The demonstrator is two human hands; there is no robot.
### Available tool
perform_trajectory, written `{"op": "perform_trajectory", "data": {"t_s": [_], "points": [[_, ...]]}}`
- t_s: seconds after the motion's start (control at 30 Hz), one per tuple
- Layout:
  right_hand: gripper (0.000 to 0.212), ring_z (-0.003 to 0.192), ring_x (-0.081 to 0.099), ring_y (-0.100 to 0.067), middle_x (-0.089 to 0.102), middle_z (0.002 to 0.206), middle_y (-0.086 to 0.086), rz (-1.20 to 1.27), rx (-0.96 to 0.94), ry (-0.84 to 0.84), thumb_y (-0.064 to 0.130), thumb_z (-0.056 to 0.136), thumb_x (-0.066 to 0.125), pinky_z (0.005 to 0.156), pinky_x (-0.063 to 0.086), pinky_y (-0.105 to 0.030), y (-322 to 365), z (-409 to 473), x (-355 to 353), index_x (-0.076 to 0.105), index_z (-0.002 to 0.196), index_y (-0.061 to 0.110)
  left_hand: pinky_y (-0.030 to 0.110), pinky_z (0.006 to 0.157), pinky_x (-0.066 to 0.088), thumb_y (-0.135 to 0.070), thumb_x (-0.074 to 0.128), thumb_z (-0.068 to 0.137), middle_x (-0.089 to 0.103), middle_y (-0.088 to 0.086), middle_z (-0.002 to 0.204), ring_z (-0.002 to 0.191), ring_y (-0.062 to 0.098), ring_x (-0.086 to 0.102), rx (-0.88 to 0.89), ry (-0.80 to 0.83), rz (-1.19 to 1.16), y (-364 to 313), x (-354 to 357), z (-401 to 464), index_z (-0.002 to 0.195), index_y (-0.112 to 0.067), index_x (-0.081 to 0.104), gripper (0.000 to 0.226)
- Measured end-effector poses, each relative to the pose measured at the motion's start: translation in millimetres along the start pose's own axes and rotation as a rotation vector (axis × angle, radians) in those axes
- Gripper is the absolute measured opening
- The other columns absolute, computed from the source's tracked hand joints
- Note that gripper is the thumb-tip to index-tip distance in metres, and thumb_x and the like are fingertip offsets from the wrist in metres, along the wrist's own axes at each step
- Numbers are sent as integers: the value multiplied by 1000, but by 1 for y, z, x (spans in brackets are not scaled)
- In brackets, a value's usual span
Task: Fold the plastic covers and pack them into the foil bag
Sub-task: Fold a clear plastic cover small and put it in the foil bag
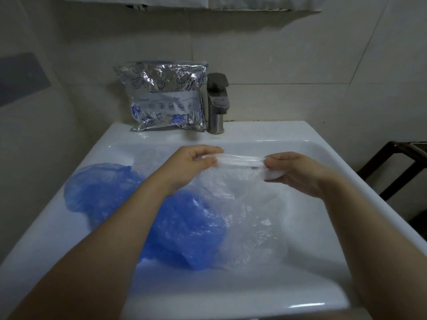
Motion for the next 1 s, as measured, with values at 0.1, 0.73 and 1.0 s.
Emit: {"op": "perform_trajectory", "data": {"t_s": [0.1, 0.73, 1.0], "points": [[25, 70, 60, -14, 58, 74, -5, 152, -62, -15, 1, 93, 44, 75, 55, -26, 8, 1, -6, 65, 99, 14, 7, 66, 42, -8, 52, 93, 68, -4, 81, 70, -7, 62, 34, -39, -9, -3, -4, 1, 107, -27, 61, 25], [21, 59, 46, -10, 54, 64, 1, -423, -233, -144, 1, 77, 71, 57, 40, -17, 29, 0, -2, 59, 73, 18, 5, 72, 46, 1, 66, 81, 64, -12, 95, 84, 0, 58, -44, -20, -2, 3, 1, 1, 99, -22, 67, 29], [15, 82, 56, -13, 67, 83, 3, -421, -247, -143, 18, 88, 61, 77, 47, -22, 23, 1, -11, 72, 79, 21, 4, 62, 41, -9, 68, 83, 60, -13, 80, 68, -3, 52, 35, -108, 130, -5, -2, 2, 89, -17, 70, 10]]}}
Point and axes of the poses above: each hand's wrist, its own z-axis towards the middle knuckle, its own x-axis out of the palm, y = z × x, the point moved 9 cm from there along z, towards the middle knuckle
